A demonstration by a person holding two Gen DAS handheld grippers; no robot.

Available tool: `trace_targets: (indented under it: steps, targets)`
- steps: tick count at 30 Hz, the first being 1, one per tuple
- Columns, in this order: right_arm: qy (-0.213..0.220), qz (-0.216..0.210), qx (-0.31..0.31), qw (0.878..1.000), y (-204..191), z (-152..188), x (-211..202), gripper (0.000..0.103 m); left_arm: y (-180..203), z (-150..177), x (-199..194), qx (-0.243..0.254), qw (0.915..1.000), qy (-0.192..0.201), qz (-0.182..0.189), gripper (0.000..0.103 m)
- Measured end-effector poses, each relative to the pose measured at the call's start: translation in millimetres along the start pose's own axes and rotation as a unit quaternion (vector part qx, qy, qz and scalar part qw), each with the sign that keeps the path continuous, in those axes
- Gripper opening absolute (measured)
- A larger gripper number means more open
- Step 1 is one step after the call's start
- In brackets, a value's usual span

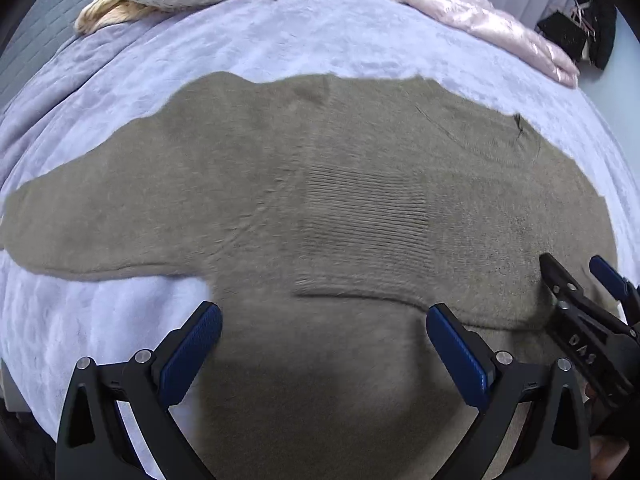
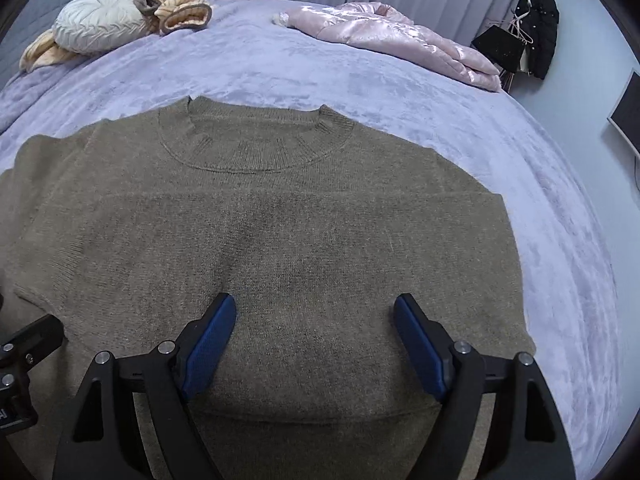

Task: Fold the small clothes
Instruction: 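Move the left gripper to the other sleeve cuff and grasp it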

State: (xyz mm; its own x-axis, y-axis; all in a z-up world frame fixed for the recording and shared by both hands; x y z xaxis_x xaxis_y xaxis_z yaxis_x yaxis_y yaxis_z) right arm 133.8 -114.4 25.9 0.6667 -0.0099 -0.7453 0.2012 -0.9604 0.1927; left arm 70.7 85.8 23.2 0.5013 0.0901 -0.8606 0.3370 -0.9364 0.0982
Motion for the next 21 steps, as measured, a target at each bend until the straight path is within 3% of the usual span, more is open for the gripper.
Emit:
trace_targets:
  steps: [5,8,11,16,19,21]
  targets:
    - [0.021,-0.040,0.011,0.999,-2,6,-22,0.084,-77,4,-16,-0.100,0.9948,0.021,-0.001,0.103]
    - [0.008,-0.072,0.004,0.997,-16,17,-18,0.084,-141,3,-17,-0.195,0.9799,0.043,-0.003,0.103]
    - [0.019,-0.047,-0.017,0.999,-30,29,-11,0.087,-207,7,-13,-0.286,0.9564,0.059,0.007,0.103]
    - [0.022,-0.041,-0.016,0.999,-29,31,-12,0.088,-297,20,3,-0.422,0.8959,0.092,0.103,0.103]
    - [0.024,-0.038,-0.017,0.999,-30,32,-13,0.088,-330,15,6,-0.453,0.8715,0.118,0.145,0.103]
    - [0.023,-0.033,-0.020,0.999,-31,32,-13,0.088,-349,11,8,-0.464,0.8649,0.127,0.144,0.103]
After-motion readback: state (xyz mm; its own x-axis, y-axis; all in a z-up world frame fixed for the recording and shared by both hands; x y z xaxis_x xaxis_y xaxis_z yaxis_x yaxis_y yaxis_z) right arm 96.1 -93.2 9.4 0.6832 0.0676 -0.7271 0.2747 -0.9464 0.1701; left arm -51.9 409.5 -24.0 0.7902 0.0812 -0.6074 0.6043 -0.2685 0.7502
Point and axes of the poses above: each gripper's, at about its wrist camera, not at the fingertips, and x roughly the way its jaws point, y to its right, z to its underside, the point moved 1 cm from there along x, roughly the way its jaws point, and after that the axes turned 7 degrees about y, right-handed, at the moved point
